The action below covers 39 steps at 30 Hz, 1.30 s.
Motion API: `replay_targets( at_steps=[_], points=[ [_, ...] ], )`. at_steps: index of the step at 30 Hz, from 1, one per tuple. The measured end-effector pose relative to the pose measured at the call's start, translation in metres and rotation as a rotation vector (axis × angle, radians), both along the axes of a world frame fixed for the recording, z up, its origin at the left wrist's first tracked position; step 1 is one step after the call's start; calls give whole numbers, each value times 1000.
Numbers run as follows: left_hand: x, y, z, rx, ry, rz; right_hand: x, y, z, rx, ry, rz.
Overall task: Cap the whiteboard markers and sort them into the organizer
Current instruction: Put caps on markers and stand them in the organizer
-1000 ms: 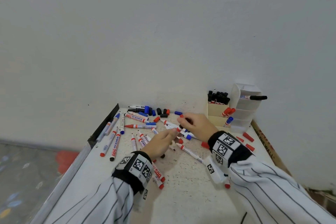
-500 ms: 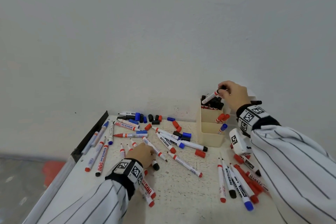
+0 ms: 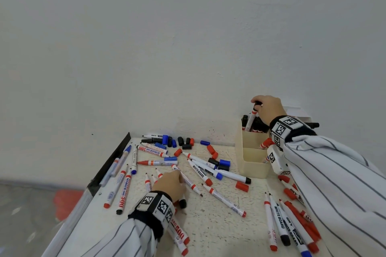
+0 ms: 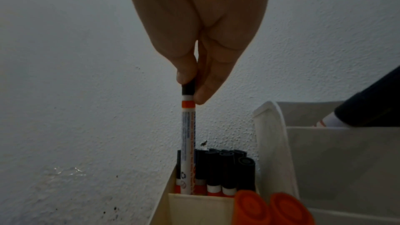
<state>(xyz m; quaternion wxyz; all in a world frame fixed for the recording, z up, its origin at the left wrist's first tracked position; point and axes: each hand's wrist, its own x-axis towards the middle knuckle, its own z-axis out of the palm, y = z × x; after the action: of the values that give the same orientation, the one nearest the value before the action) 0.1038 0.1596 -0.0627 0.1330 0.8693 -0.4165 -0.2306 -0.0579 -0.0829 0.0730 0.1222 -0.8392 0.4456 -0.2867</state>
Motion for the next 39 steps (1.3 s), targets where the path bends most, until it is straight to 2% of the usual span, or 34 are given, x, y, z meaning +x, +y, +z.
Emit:
replay_targets(
  at_steps=[3, 8, 13, 17, 23, 26, 28, 30, 34, 39],
  points=[
    [7, 3, 1, -165, 131, 118, 7, -1, -2, 18, 21, -1],
    [24, 11, 8, -398, 317, 272, 14, 3, 0, 71, -57, -47],
    [37, 23, 14, -492, 429, 342, 23, 4, -12, 131, 102, -118],
    [46, 32, 11, -492, 422, 339, 32, 3, -18, 132, 94, -146],
    [54, 37, 3, -520, 348, 352, 34, -1, -15, 90, -47, -125],
    [57, 39, 1, -548, 341, 343, 33, -2, 2, -3, -255, -98],
    [58, 38, 1, -561, 337, 348, 32, 0, 15, -85, -447, -11],
    [58, 37, 1, -583, 329, 356, 30, 4, 22, -107, -543, 89],
    [55, 34, 0, -652, 306, 351, 27, 2, 10, -90, -310, 90],
    [56, 31, -5, -626, 344, 340, 16, -1, 3, -82, -266, -75]
  ],
)
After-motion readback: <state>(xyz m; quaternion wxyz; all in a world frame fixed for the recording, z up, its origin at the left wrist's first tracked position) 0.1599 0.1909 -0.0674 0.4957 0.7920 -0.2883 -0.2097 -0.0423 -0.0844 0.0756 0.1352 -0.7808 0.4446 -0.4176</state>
